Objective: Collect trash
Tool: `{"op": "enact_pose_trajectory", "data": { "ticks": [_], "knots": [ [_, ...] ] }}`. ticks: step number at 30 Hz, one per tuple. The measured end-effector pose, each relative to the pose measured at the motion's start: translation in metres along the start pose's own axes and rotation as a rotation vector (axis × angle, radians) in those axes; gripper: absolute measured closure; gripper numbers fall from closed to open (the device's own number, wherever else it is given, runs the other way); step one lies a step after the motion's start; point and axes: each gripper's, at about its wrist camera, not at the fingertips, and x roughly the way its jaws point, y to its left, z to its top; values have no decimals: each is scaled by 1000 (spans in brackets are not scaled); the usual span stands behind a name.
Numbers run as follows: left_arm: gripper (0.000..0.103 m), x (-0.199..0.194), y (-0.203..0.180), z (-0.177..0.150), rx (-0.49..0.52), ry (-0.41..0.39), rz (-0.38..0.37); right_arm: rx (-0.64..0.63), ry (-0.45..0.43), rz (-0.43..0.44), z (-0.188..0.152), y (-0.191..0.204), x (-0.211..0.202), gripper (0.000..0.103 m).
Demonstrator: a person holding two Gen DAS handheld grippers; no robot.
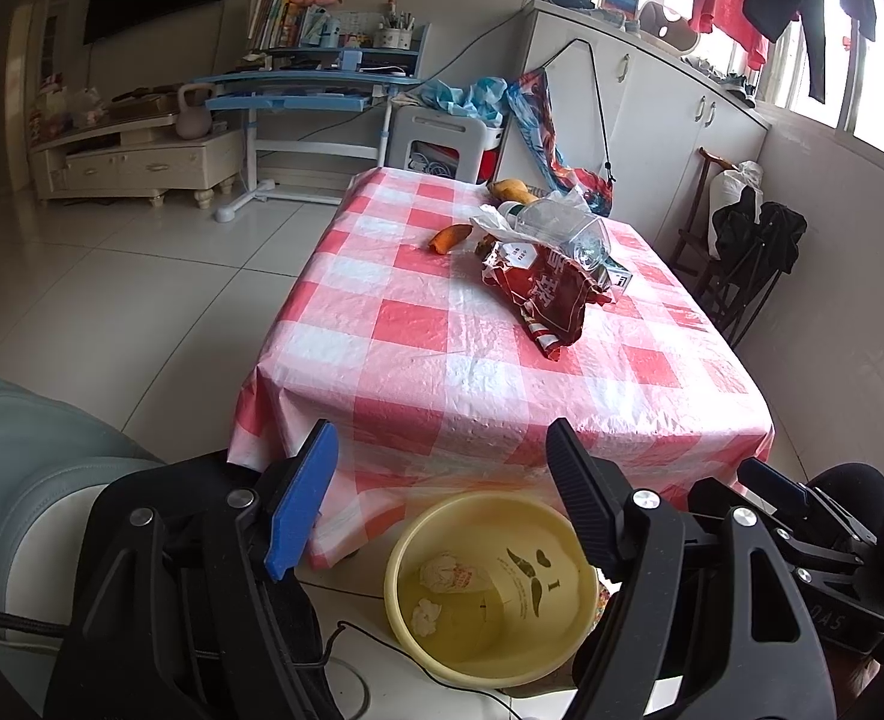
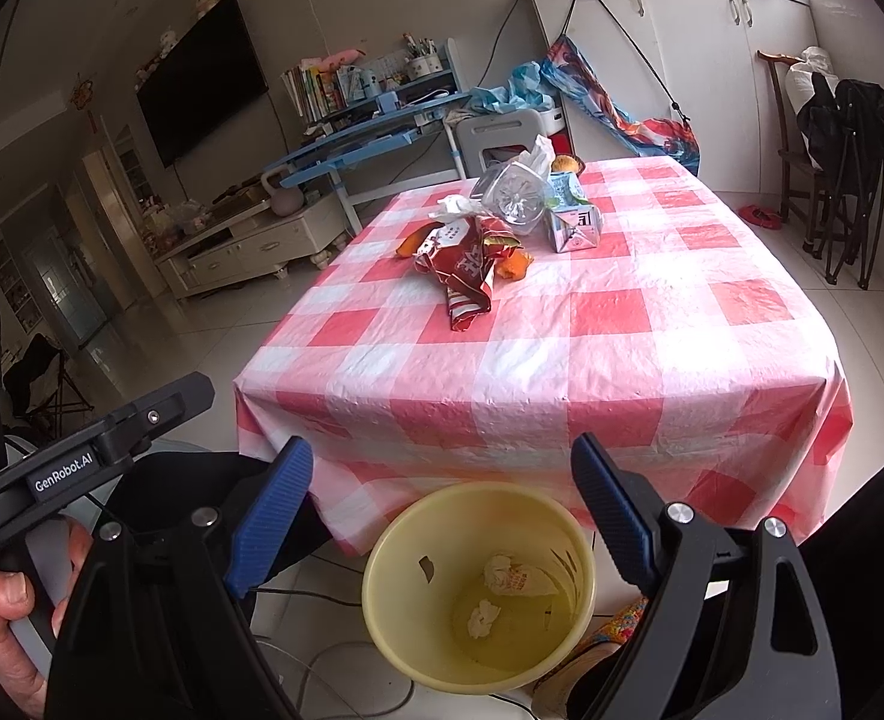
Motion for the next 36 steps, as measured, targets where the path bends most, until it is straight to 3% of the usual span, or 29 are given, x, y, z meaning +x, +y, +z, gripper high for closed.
{"op": "enact_pose_trajectory", "data": {
  "ticks": [13, 25, 31, 34, 35, 36],
  "knots": [
    [34, 8, 5, -1, -20, 15, 17, 52, -20, 33, 31, -11, 15, 19],
    [34, 19, 42, 29, -115, -10, 55, 83, 50, 28, 89, -26, 107, 23],
    [34, 45, 47, 50, -122, -4, 53, 92, 74, 36, 101, -31, 139, 38],
    [34, 63, 44, 64, -108, -1, 51, 95, 106, 59, 103, -33, 150, 65],
    [34, 71, 43, 69, -102, 4, 51, 90, 118, 70, 104, -33, 151, 79],
    [34, 78, 42, 73, -95, 9, 51, 85, 128, 79, 104, -33, 150, 81]
  ]
}}
